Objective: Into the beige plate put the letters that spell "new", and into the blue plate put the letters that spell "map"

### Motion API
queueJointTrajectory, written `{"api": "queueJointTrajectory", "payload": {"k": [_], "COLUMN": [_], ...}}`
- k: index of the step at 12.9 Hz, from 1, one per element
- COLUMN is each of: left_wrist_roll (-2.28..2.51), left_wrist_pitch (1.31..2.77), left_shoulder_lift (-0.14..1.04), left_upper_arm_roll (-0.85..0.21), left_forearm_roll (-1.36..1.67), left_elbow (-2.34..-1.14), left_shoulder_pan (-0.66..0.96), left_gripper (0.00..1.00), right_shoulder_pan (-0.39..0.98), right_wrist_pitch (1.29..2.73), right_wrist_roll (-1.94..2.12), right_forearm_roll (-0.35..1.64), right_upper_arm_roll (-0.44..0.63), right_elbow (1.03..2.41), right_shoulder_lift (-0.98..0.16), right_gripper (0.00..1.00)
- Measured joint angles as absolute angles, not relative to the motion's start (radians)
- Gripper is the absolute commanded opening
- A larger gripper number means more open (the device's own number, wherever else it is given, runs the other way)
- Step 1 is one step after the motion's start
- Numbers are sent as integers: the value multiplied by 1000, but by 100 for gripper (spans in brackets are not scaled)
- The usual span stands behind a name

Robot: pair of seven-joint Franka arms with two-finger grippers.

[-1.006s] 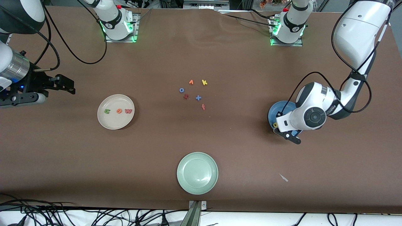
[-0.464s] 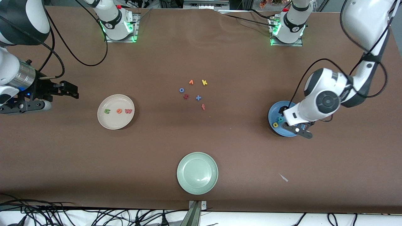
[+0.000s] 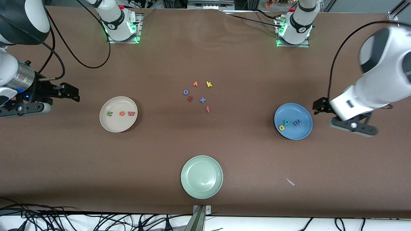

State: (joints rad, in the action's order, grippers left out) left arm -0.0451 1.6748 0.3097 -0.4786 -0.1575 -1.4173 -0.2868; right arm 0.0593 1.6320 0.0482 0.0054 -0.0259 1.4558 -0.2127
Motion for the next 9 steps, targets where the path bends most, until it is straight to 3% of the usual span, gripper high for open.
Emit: {"api": "queueJointTrajectory", "payload": {"k": [3, 5, 9], "left_wrist_roll": [-47, -43, -28], "left_wrist_pitch": [1665, 1650, 1629], "left_shoulder_lift": [242, 194, 35], "left_upper_arm_roll": [-170, -19, 53], "left_forearm_roll": [-56, -18, -15], "left_elbow": [-1389, -1394, -1592], "left_shoulder_pan": [-72, 80, 168], "left_gripper": [100, 100, 100], "right_shoulder_pan": [59, 59, 59], "right_wrist_pitch": [1616, 1608, 1604], "right_wrist_roll": [48, 49, 49], "right_forearm_roll": [5, 5, 5], "right_upper_arm_roll": [-25, -25, -25], "right_elbow": [1445, 1444, 1442], "right_shoulder_lift": [-211, -211, -210], "right_gripper": [100, 100, 100]}}
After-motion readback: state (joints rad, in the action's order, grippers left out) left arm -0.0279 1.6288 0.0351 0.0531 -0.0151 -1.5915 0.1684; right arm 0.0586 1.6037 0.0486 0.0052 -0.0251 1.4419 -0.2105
